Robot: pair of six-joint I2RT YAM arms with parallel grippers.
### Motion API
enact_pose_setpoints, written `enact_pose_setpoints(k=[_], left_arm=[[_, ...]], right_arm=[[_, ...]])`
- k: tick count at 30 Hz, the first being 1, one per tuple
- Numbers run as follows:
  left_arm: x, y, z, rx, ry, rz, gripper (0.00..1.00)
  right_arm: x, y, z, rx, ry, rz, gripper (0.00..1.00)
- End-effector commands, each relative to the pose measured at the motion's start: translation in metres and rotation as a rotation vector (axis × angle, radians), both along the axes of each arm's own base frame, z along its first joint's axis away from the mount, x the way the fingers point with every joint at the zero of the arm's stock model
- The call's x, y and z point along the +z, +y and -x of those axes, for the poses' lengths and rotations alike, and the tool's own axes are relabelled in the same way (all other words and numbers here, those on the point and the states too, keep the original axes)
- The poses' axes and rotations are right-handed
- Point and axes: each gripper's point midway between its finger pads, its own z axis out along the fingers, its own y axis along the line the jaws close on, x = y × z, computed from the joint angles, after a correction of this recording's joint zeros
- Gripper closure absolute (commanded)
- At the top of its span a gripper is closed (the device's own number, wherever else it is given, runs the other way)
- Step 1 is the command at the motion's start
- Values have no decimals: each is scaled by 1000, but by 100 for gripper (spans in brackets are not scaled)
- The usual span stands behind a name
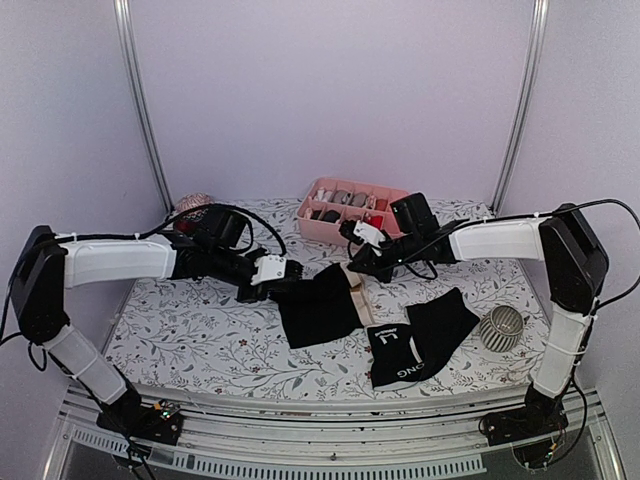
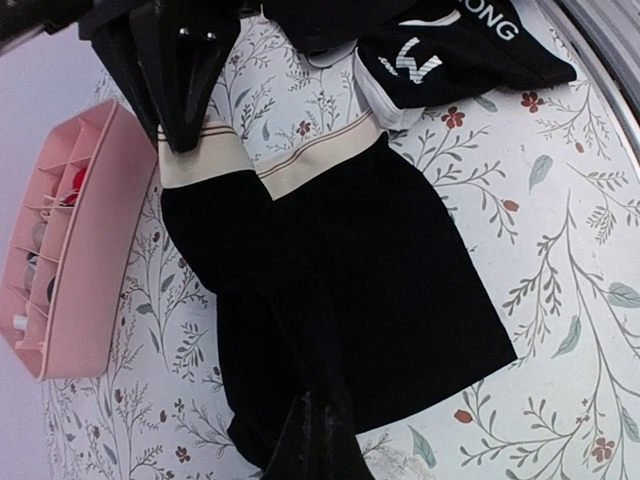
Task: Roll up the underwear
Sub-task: Fold the underwear at the center of the board.
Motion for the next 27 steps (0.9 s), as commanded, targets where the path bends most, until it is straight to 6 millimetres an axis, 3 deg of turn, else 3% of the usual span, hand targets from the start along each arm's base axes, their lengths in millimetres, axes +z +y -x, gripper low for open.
enact_pose_setpoints(k=[1,6,14,19,22,25,27], left_arm=[[-22,-2,17,-28,65,-43,100],[-32,-5,26,-52,103,-57,100],[-63,-2,60,-143,202,-162,96],[-72,9,79,-207,263,-216,69],[-67,16,81,-224,296,-216,42],[-48,17,59,-163,294,-149,21],[-31,18,25,-46,281,-71,8]], right_arm=[[7,-7,16,33,16,8,88],[-8,-14,22,18,47,37,88],[-13,-18,20,-21,59,45,87],[-9,-17,18,-42,69,34,79],[-8,-16,13,-75,82,25,71],[-13,-12,12,-114,112,34,69],[-21,-8,16,-133,135,54,69]])
